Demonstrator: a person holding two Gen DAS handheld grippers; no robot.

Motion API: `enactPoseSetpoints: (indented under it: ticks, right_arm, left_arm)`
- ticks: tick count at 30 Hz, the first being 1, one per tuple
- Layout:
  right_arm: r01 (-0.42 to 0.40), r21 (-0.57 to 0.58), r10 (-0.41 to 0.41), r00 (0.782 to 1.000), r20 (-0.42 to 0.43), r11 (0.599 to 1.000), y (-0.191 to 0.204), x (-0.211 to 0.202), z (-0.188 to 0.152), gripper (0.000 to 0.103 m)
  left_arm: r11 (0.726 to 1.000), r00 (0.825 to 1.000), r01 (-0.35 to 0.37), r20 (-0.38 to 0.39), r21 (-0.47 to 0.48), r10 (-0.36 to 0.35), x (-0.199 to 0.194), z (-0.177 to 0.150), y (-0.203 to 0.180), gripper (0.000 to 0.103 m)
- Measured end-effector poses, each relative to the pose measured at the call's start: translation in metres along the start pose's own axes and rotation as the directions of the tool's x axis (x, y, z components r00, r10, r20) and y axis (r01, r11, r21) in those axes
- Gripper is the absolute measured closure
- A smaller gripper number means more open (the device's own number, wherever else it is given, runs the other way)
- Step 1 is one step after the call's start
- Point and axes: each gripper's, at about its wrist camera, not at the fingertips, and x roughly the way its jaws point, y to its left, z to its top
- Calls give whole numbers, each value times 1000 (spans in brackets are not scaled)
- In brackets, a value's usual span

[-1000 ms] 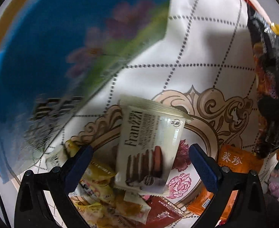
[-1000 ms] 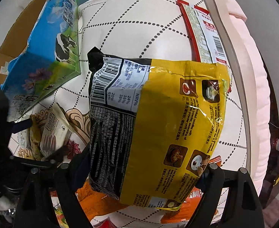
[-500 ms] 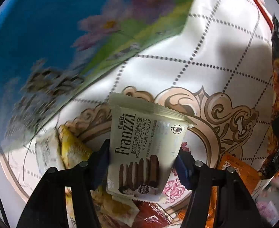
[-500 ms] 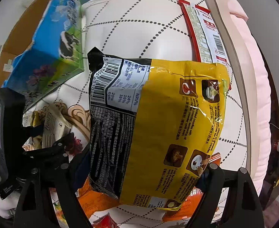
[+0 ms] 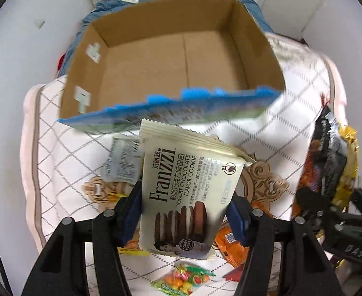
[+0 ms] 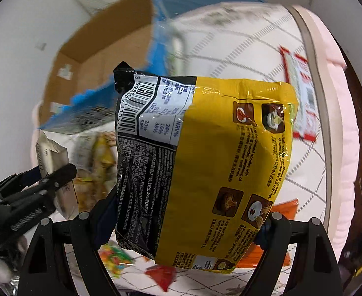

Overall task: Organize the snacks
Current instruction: 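Carry both packs into the cardboard box and open both tools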

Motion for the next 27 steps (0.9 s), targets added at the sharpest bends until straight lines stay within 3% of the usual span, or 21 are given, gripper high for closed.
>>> enactPoseSetpoints:
  ticks: [6, 12, 19, 23, 27]
  right_arm:
    - [-52, -44, 54, 997, 53, 998, 40, -23, 39, 14]
    - [-23, -50, 27, 996, 82, 998, 83, -18, 104, 14]
    - [22, -67, -21, 999, 24, 998, 122, 30, 168, 14]
    - [77, -102, -79, 997, -18, 992, 137, 72, 191, 14]
    - [107, -136, -120, 989, -90, 985, 141, 105, 191, 14]
  left_arm:
    - [996, 999, 30, 14, -78, -29, -41, 55, 44, 44]
    - [994, 998, 65, -10, -90, -67, -52, 134, 67, 44]
    - [990, 990, 92, -97, -104, -102, -6, 211, 96, 44]
    - [986, 977, 111, -169, -122, -131, 34, 227, 106, 44]
    - [981, 954, 132, -251, -140, -165, 69, 226, 111, 42]
